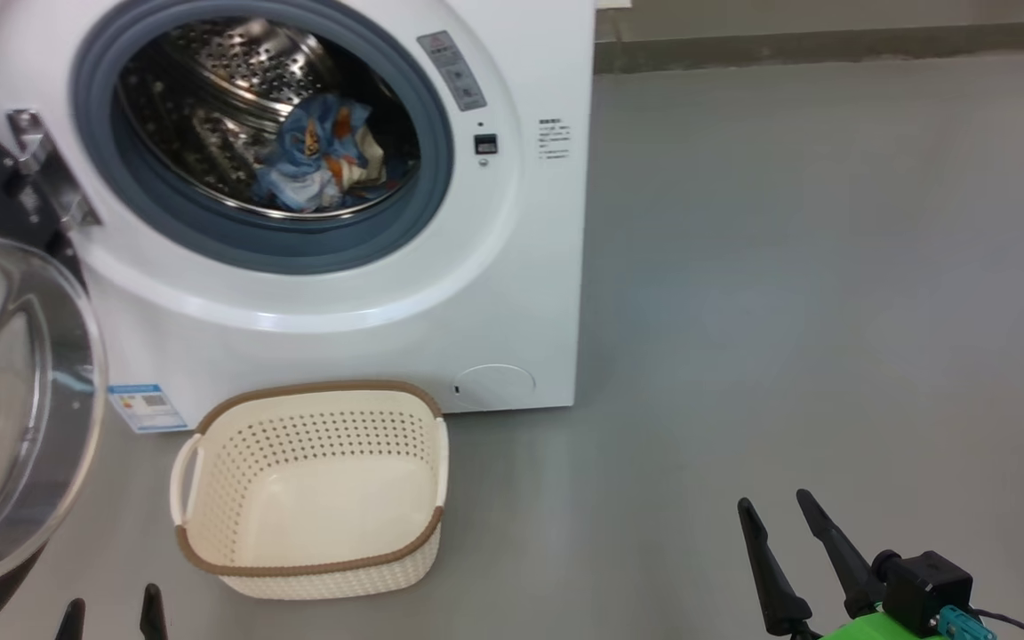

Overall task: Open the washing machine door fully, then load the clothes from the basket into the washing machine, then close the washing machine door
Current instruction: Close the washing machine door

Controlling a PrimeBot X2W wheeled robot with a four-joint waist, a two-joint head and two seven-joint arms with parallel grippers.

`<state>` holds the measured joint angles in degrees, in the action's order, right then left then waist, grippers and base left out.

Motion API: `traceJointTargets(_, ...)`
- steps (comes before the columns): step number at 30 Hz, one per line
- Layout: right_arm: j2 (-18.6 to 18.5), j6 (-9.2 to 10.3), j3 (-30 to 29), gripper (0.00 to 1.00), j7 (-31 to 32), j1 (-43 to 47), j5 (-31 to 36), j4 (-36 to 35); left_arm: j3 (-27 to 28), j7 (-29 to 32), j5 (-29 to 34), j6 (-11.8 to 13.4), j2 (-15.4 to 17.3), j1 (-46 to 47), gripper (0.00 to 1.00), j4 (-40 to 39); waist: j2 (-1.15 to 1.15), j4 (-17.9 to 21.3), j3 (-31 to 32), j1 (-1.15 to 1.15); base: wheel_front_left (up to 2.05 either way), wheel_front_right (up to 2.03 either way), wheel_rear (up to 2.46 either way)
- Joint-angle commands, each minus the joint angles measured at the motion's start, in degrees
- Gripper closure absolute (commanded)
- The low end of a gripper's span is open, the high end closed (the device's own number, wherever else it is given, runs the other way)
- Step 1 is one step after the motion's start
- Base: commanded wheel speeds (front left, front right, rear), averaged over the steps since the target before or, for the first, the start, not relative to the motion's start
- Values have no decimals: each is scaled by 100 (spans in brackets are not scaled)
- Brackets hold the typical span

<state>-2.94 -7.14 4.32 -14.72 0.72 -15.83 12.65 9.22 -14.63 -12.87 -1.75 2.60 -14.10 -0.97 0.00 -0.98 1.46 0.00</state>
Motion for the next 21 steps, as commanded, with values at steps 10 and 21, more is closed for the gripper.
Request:
traceJointTargets(10,6,-35,156,0,-28,-22,-84,-156,327,-37,-85,-20,28,152,0,-4,0,-941,148,0,0,0,0)
traceJointTargets(21,6,-35,169,0,-28,17,-108,-201,430,-37,19,-53,28,149,0,83,0,-1748,199,0,0,0,0)
